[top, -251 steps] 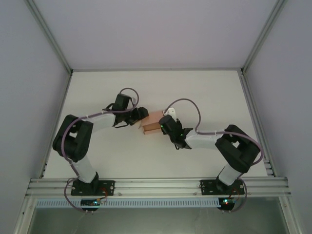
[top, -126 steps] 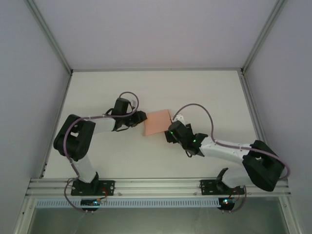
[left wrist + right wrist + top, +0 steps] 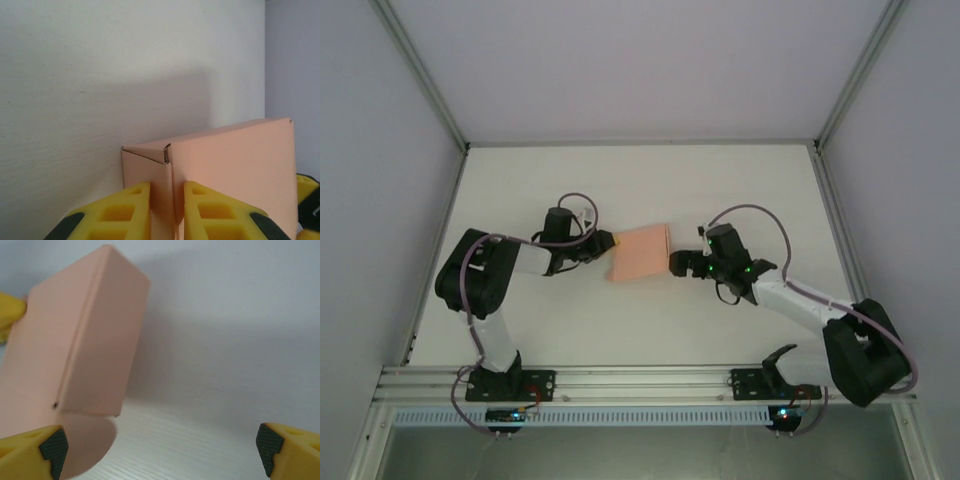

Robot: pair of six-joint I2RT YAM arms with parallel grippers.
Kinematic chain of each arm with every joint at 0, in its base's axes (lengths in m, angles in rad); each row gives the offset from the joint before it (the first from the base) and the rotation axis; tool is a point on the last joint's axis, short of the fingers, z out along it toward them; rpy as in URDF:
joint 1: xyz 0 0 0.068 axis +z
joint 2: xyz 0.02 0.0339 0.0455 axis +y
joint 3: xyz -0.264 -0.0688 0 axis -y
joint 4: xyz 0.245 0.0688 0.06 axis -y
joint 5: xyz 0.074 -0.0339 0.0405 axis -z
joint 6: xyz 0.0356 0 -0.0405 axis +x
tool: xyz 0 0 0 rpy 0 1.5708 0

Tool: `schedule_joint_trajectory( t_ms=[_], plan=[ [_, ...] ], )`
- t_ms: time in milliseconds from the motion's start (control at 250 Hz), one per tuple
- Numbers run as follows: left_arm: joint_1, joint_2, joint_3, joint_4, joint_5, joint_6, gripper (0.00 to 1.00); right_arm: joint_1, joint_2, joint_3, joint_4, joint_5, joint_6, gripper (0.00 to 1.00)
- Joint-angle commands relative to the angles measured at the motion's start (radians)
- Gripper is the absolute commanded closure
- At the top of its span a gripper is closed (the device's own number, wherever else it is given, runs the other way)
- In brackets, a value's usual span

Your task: Assemble paper box

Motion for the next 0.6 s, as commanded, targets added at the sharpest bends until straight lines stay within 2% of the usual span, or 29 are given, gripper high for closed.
schedule_joint_trajectory(
  t_ms=[0,156,236,344,496,596],
  plan=[
    [0.014,0.055,-0.054,-0.080,-0.050,0.005,0.81,-0.062,0.093,0.086,0.043,-0.266,0.118,0.01],
    [0.022,0.062,-0.051,-0.089,-0.044,0.019,0.81,-0.098,0.272,0.188,0.139,-0.479,0.199,0.07],
    [0.026,0.061,-0.055,-0.089,-0.042,0.022,0.81,-0.100,0.335,0.228,0.177,-0.527,0.228,0.10],
    [0.027,0.057,-0.054,-0.090,-0.041,0.033,0.79,-0.098,0.395,0.264,0.228,-0.578,0.259,0.17],
    [0.029,0.058,-0.042,-0.085,-0.037,0.046,0.77,-0.095,0.436,0.264,0.356,-0.661,0.361,0.36],
    [0.029,0.049,-0.031,-0.059,-0.027,0.063,0.71,-0.094,0.434,0.262,0.383,-0.682,0.393,0.47]
  ],
)
